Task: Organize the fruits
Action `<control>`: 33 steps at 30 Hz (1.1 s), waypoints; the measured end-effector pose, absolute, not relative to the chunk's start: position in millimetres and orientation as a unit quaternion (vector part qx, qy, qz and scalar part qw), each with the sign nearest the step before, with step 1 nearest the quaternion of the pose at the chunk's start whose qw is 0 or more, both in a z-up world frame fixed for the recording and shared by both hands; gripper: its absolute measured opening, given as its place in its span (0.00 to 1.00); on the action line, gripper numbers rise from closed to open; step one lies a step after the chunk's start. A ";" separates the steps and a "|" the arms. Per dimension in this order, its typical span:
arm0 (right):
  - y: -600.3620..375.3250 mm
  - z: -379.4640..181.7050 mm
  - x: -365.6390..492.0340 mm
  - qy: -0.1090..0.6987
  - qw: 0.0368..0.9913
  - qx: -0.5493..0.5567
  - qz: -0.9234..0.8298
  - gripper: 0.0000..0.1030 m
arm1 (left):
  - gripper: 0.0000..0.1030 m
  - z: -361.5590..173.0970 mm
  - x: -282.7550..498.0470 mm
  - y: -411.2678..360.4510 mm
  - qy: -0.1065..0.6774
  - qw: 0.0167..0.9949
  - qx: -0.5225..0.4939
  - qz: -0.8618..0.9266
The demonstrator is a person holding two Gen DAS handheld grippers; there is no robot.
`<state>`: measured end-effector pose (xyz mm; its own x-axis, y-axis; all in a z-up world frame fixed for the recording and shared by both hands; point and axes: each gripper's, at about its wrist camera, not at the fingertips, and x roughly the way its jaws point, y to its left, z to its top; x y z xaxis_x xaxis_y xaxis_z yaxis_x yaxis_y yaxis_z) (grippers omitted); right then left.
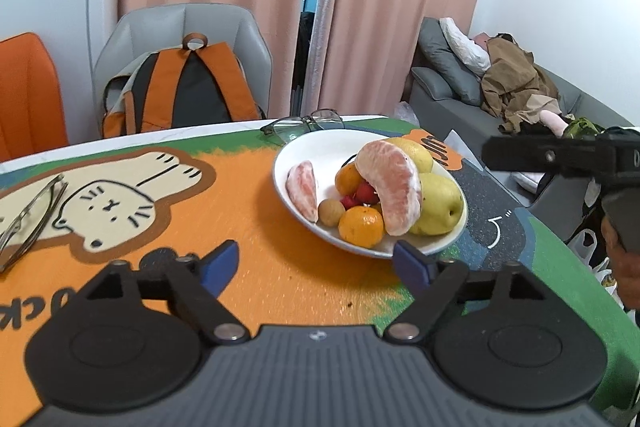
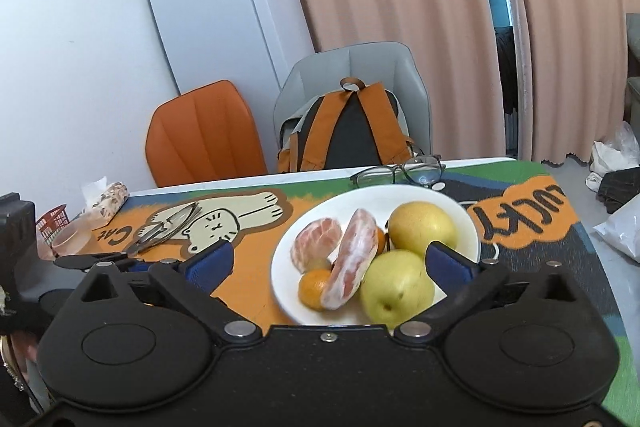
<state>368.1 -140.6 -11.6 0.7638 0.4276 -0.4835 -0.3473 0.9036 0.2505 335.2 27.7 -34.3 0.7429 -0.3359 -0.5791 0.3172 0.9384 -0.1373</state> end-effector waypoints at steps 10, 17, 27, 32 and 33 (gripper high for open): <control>-126.8 -18.9 312.0 0.274 0.943 0.016 0.188 1.00 | 0.94 -26.1 284.7 27.1 0.307 0.943 -0.007 -0.129; -123.2 -16.4 273.0 0.273 0.946 0.000 0.178 1.00 | 0.96 -24.1 244.0 22.3 0.303 0.947 0.003 -0.105; -128.1 -18.2 224.0 0.268 0.950 -0.012 0.158 1.00 | 0.96 -22.1 186.8 15.4 0.291 0.953 -0.001 -0.087; -133.4 -21.8 206.2 0.269 0.951 -0.013 0.150 1.00 | 0.96 -23.5 166.6 13.4 0.288 0.954 -0.004 -0.085; -134.3 -22.5 203.2 0.268 0.952 -0.014 0.149 1.00 | 0.96 -23.4 162.6 13.1 0.286 0.955 -0.005 -0.083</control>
<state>203.2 -134.3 -22.5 0.8115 0.2759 -0.5151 -0.2910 0.9552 0.0533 162.6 13.1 -23.4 0.8224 -0.1619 -0.5454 0.1559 0.9861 -0.0577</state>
